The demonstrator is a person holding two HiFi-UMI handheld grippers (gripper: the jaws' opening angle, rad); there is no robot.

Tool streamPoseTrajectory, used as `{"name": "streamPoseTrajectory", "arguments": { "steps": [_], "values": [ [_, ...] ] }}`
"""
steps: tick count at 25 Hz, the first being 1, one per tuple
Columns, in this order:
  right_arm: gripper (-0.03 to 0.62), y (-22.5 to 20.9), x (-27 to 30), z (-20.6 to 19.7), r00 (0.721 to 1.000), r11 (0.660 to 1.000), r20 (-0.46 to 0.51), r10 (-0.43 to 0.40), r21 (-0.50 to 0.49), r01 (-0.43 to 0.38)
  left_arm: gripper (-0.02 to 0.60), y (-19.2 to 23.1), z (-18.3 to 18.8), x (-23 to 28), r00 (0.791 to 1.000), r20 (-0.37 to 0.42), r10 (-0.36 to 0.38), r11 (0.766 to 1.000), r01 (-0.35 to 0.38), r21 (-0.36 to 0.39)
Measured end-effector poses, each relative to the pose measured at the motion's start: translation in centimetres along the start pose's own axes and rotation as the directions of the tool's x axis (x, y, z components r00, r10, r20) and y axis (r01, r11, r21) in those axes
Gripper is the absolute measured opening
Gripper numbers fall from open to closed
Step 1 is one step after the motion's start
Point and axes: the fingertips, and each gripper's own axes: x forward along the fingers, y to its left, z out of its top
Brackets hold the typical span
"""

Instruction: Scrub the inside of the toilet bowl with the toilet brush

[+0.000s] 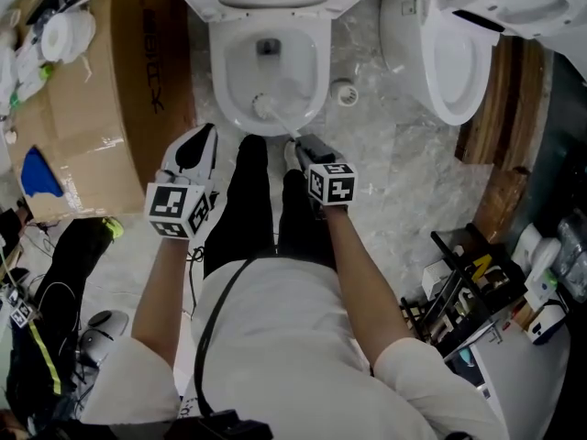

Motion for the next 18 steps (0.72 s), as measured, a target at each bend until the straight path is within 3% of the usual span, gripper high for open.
{"name": "streamPoseTrajectory", "arguments": {
  "steps": [18],
  "values": [
    [0.149,-0.1,-0.4,-4.0,0.999,0.999,-0.047,-0.017,0.032,0.019,-0.012,-1.3,-0.3,0.9,0.998,-0.025,-0.053,0.998,0.054,0.032]
  ]
}}
